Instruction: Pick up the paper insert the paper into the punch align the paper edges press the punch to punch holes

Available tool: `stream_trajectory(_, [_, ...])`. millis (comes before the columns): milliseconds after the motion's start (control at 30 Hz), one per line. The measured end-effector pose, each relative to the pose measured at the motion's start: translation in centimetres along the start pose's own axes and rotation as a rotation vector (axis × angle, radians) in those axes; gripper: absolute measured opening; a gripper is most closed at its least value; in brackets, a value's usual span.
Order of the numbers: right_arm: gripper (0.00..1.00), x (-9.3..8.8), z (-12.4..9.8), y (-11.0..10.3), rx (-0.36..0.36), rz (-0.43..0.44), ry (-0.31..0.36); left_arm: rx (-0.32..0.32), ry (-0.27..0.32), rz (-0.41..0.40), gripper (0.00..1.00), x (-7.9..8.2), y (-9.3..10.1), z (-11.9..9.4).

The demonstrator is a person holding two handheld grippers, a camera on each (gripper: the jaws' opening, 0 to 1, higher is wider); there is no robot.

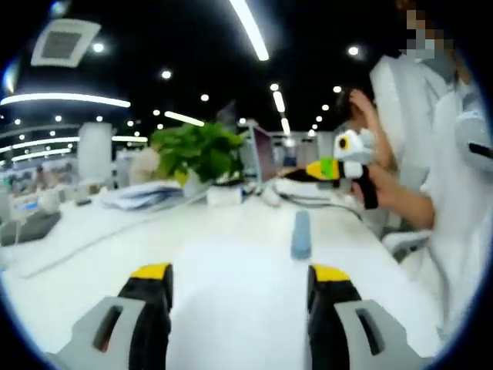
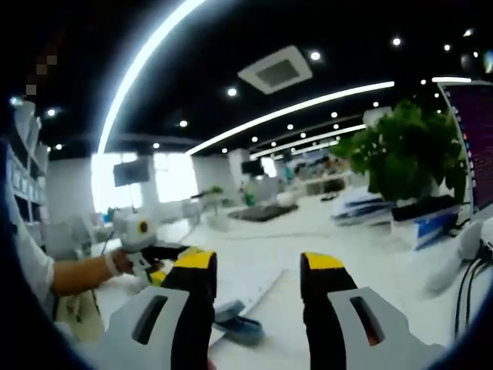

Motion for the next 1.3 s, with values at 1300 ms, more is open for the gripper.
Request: stream_trajectory(1300, [0.42, -8.7, 0.5, 2.0, 0.542, -0.302, -0.461, 0.051, -0.116, -0.039, 0.66, -3.4, -1.3, -0.4])
Point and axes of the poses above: the point that each gripper's makers call its tool centre point, and the gripper's own axes: z roughly forward along the fingers, y roughly to its right, x roughly out of its top, the point moved 3 cm from there along -z, roughly backward along the fingers, and after that the axes turned 2 degrees about x, right-handed, at the moved point
